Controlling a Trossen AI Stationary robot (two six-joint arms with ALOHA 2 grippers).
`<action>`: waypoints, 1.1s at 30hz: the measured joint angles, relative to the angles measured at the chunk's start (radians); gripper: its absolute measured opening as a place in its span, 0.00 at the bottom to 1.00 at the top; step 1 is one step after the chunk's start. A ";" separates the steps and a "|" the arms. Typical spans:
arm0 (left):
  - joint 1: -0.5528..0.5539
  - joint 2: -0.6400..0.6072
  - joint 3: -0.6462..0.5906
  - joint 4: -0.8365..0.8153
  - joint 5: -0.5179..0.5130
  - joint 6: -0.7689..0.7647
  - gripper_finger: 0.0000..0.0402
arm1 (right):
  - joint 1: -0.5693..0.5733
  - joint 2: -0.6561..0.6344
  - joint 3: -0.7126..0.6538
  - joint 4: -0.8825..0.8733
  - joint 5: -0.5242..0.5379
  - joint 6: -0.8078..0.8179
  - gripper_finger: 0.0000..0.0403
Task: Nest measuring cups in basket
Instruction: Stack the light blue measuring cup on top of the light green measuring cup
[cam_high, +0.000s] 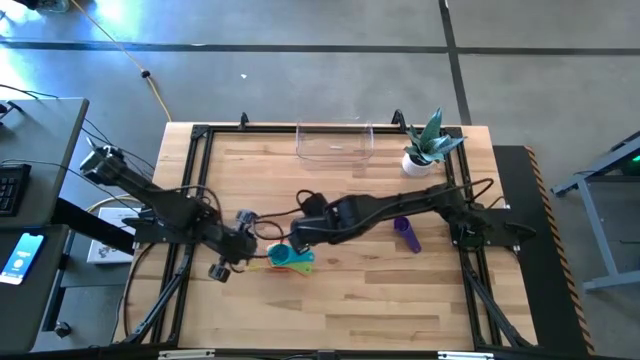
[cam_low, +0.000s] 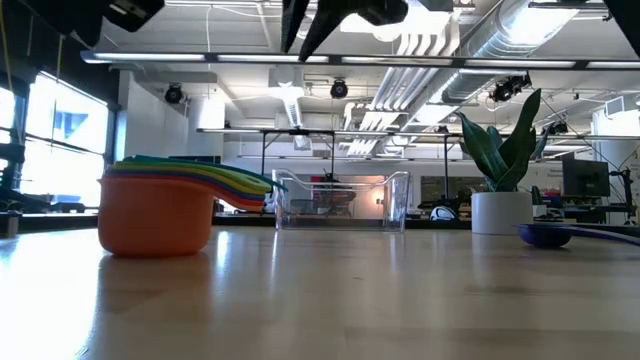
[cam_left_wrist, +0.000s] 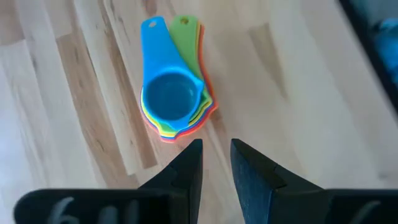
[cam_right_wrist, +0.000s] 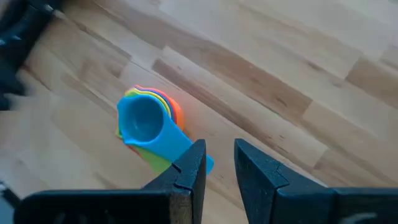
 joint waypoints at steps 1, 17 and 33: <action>-0.006 -0.020 0.000 0.000 0.000 -0.018 0.19 | 0.000 0.011 0.000 0.008 -0.005 0.000 0.19; -0.066 -0.173 0.000 -0.013 -0.002 -0.141 0.19 | 0.000 0.179 0.001 0.069 -0.088 -0.018 0.19; -0.066 -0.173 0.001 -0.042 -0.011 -0.161 0.18 | -0.013 0.257 -0.001 0.063 -0.150 -0.068 0.19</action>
